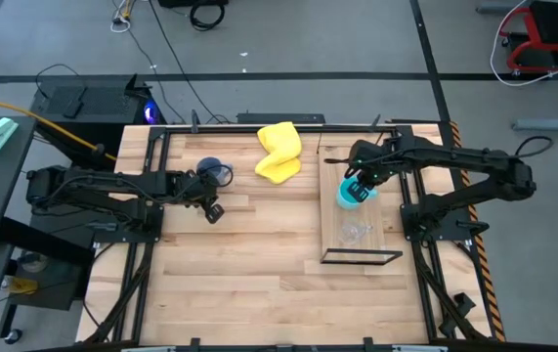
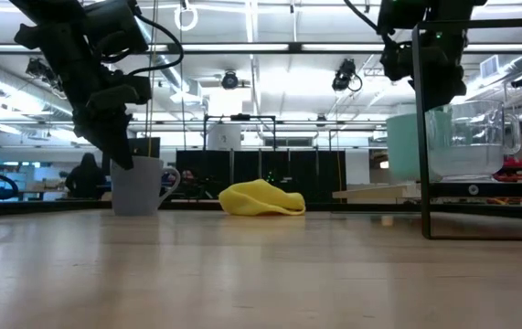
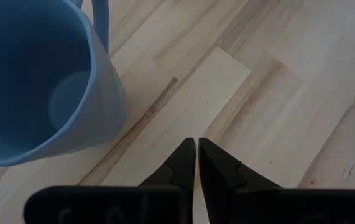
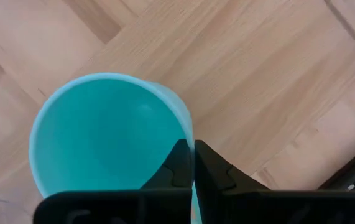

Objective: Stack small to large cups/mugs on shelf
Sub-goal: Put the blue mug on the shelf, then put the gray mug on the shelf

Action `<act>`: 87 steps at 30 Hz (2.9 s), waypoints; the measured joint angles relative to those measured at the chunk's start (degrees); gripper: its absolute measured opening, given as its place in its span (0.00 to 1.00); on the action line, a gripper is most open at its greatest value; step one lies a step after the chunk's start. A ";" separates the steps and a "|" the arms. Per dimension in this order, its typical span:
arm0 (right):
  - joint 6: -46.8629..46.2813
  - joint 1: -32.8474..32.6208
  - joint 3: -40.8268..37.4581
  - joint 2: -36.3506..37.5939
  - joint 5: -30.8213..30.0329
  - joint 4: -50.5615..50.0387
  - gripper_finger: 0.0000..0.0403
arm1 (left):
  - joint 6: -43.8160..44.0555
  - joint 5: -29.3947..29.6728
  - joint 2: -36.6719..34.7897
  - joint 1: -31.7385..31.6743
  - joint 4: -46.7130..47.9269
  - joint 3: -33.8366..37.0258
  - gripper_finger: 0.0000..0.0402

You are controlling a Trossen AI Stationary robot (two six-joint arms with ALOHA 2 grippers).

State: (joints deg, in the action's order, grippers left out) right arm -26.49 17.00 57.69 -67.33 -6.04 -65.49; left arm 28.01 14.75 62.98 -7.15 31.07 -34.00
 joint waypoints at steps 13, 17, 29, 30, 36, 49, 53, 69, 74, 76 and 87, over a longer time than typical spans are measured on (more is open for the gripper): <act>0.76 0.02 0.00 -3.41 0.72 -0.44 0.02 | -0.02 0.00 0.00 -0.01 0.02 0.00 0.06; 0.76 0.02 0.00 -3.41 0.68 -0.44 0.02 | -0.02 0.00 0.00 -0.01 0.02 0.00 0.07; -0.47 0.02 0.00 -2.63 0.16 -0.46 0.17 | -0.02 0.00 0.00 -0.01 0.02 0.00 0.08; -0.72 0.02 0.00 -2.18 0.08 -0.48 0.17 | -0.02 -0.03 0.00 -0.01 0.02 0.00 0.08; -2.26 0.02 0.00 1.70 0.06 -0.48 0.19 | -0.22 0.25 0.00 -0.01 0.03 0.00 0.10; -3.44 0.02 0.00 8.92 0.08 4.50 0.19 | -5.97 4.72 -0.11 -2.54 2.32 -5.92 0.06; -3.43 -0.03 0.00 9.02 0.11 4.36 0.19 | -7.86 4.74 -0.11 -4.19 9.10 -11.78 0.06; -0.33 -0.03 0.00 8.89 0.08 4.42 0.19 | -14.19 -7.11 0.46 -15.55 18.31 -13.78 0.26; -0.31 -0.03 0.00 8.89 0.09 4.44 0.19 | -19.11 -7.09 2.59 -16.34 18.17 -13.50 0.30; -0.31 -0.03 0.00 8.89 0.08 4.56 0.19 | -21.26 -7.09 4.23 -16.32 18.28 -13.46 0.31; -0.29 -0.03 0.00 8.89 0.08 5.01 0.19 | -24.98 -5.39 12.29 -17.76 15.63 -13.46 0.33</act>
State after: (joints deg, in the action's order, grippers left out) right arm -26.79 16.97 57.69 -58.43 -5.96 -60.48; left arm 3.03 9.35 75.27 -24.91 46.70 -47.46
